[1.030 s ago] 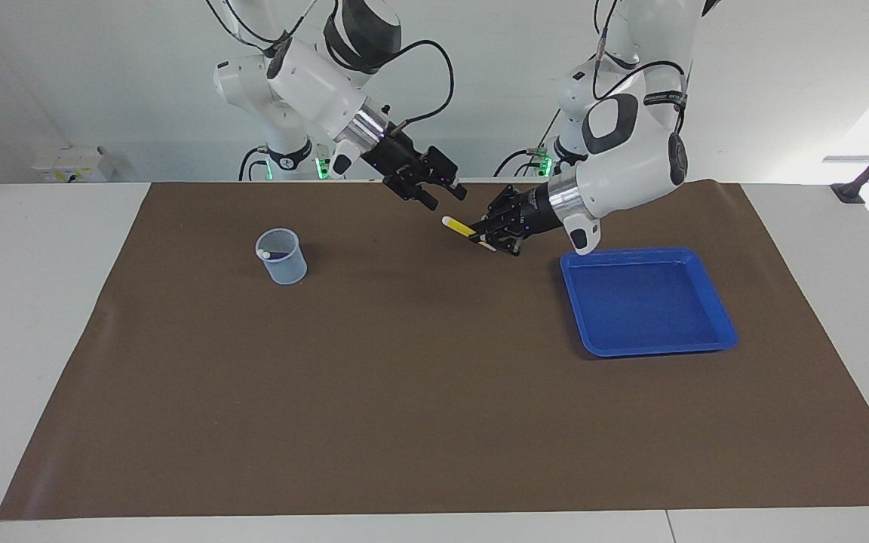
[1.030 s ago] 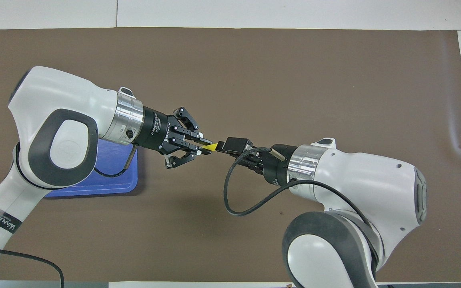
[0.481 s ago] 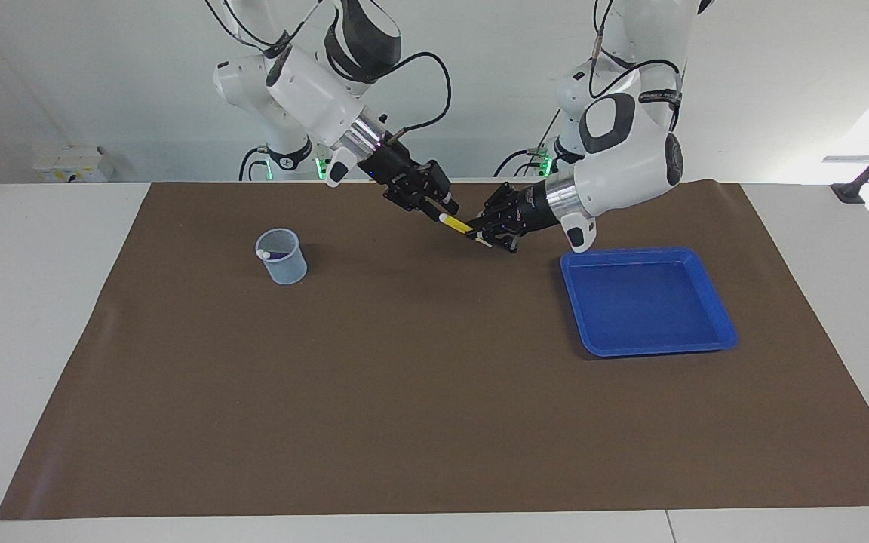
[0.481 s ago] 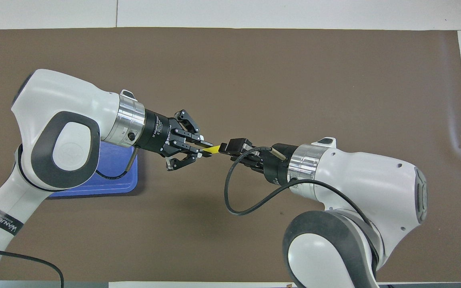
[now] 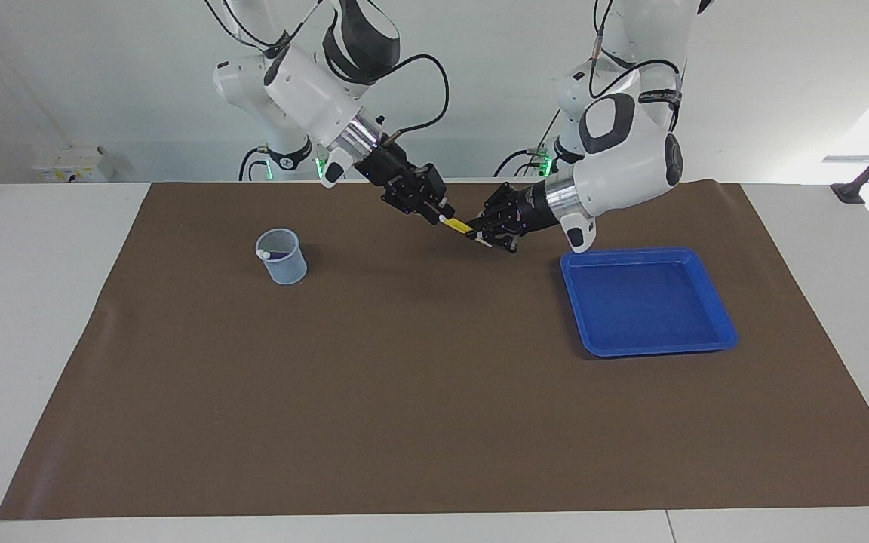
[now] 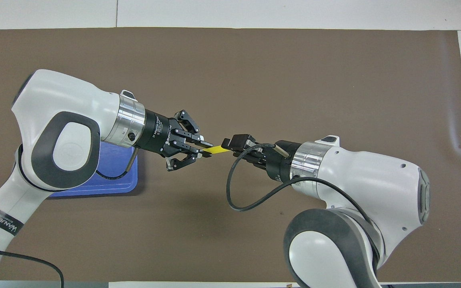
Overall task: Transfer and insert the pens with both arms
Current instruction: 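Grasp the yellow pen with the right gripper, open the left gripper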
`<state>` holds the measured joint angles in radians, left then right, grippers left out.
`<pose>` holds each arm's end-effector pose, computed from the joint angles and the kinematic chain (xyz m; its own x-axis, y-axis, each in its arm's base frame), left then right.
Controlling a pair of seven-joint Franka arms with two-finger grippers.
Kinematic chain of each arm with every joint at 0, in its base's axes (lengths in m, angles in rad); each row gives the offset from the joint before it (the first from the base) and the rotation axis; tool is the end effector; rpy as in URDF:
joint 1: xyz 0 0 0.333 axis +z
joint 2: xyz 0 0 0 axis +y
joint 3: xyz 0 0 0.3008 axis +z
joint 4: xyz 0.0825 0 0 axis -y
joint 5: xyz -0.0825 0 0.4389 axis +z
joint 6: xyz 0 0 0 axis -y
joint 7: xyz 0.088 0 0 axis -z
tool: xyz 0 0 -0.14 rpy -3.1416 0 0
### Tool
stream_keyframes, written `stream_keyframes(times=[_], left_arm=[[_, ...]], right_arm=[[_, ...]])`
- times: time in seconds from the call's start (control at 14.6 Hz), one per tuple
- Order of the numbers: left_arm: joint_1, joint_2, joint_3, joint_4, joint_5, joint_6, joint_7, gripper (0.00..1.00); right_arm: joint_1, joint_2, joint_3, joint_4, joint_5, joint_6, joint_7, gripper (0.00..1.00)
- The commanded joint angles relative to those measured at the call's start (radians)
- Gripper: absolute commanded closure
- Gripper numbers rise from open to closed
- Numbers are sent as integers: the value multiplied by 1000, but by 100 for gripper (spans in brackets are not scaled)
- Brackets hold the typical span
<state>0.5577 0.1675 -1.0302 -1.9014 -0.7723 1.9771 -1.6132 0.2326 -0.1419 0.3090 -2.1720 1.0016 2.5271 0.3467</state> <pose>0.5474 -0.3363 0.4150 -0.0160 0.6869 -0.7266 0.9682 -0.1708 -0.1828 0.5224 0.3262 0.4399 0.8936 -0.4389 -0.0935 -0.3569 -0.5688 -0.7410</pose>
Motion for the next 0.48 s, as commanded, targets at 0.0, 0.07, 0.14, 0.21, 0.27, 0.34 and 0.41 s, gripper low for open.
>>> stream_keyframes(times=[0.0,0.07,0.14,0.21,0.27,0.34,0.41], left_arm=[[21,-43,-2,-24,-31,-9,-7,100],[21,-43,-2,-24,-35,-9,-5,100],[21,-43,-2,-22,-36,-9,-5,100],[21,-43,-2,-22,-36,-7,-5,100],[21,-43,-2,-22,-38,-7,-5,100],[21,-43,-2,-22,-39,-7,-5,100],[21,-43,-2,-22,-39,-7,-7,100]], right_arm=[[-2,5,5,0,8,15,-22,57],[-1,5,5,0,8,15,-20,57],[1,5,5,0,8,16,-20,57],[2,10,5,1,8,30,-20,57],[7,18,5,1,8,54,-20,57],[11,18,5,1,8,61,-20,57],[11,19,5,4,8,62,-20,57]])
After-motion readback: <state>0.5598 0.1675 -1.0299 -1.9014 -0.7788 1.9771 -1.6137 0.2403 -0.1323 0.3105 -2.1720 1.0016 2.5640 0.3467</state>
